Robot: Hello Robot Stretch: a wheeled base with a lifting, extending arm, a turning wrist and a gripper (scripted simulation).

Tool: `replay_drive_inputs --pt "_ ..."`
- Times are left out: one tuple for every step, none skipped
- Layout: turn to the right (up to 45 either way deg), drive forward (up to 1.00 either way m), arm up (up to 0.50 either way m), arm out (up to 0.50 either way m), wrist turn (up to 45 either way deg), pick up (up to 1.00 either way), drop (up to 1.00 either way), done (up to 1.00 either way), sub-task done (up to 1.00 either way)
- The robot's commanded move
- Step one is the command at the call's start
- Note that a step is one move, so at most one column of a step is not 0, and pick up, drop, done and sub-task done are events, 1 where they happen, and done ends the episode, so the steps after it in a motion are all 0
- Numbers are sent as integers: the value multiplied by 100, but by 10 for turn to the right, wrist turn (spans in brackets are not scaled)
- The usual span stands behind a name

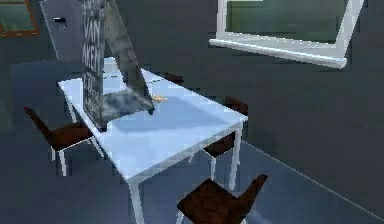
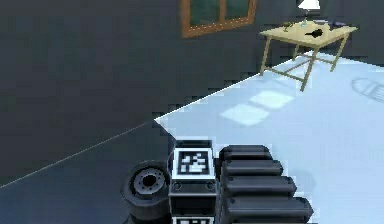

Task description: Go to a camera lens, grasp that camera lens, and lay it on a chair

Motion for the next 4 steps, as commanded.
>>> replay_drive_inputs --pt "-270 0 0 0 0 0 0 0 0" --pt "0 55 0 0 0 0 0 0 0" --pt "450 0 0 0 0 0 0 0 0" --pt "450 0 0 0 0 0 0 0 0"
